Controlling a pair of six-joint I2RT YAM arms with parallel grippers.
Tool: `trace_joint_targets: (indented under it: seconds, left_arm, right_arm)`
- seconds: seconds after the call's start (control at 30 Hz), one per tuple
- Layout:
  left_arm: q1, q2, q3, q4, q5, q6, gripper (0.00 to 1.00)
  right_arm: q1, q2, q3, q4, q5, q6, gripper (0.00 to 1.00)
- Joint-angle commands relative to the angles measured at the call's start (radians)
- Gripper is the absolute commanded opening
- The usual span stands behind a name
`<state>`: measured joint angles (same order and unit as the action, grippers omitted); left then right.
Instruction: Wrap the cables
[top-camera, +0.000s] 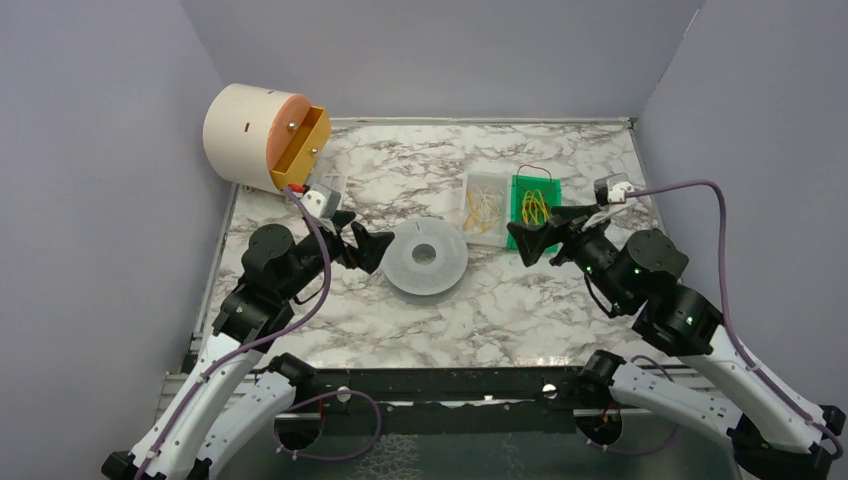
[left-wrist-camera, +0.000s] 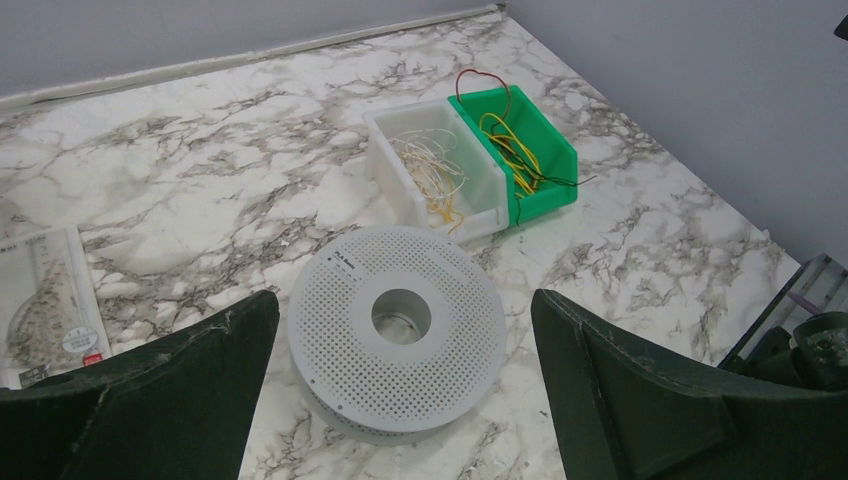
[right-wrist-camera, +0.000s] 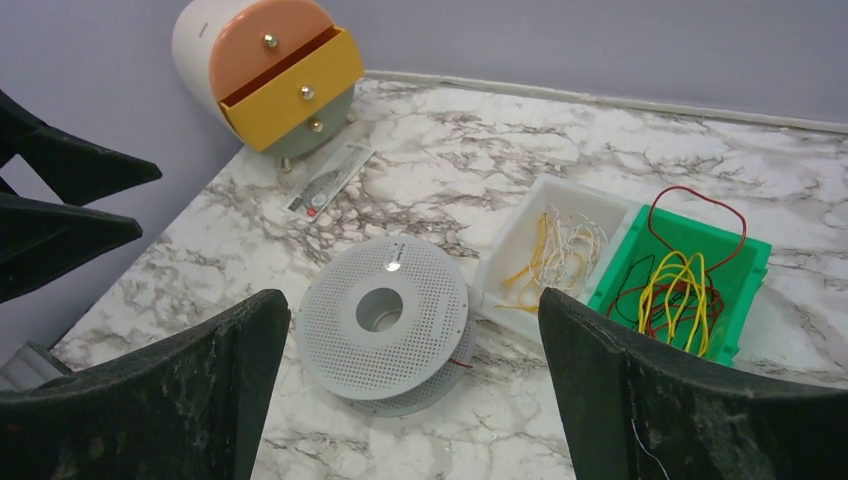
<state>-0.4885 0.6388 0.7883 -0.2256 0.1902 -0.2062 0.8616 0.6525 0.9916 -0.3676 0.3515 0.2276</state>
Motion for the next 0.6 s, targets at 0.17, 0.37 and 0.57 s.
trace_joint_targets:
  seconds: [0.17, 0.37, 0.57]
  left_arm:
    - [0.014, 0.004, -0.012, 0.033, 0.012, -0.018, 0.99]
    - [0.016, 0.007, -0.014, 0.033, 0.013, -0.027, 0.99]
    - [0.015, 0.002, -0.014, 0.031, 0.011, -0.030, 0.99]
  right_arm:
    - [-0.003, 0.094, -0.065, -0.031, -0.053, -0.063, 0.99]
    - [-0.003, 0.169, -0.065, -0.072, -0.085, -0.055, 0.93]
    - [-0.003, 0.276, -0.029, -0.111, -0.111, -0.012, 0.77]
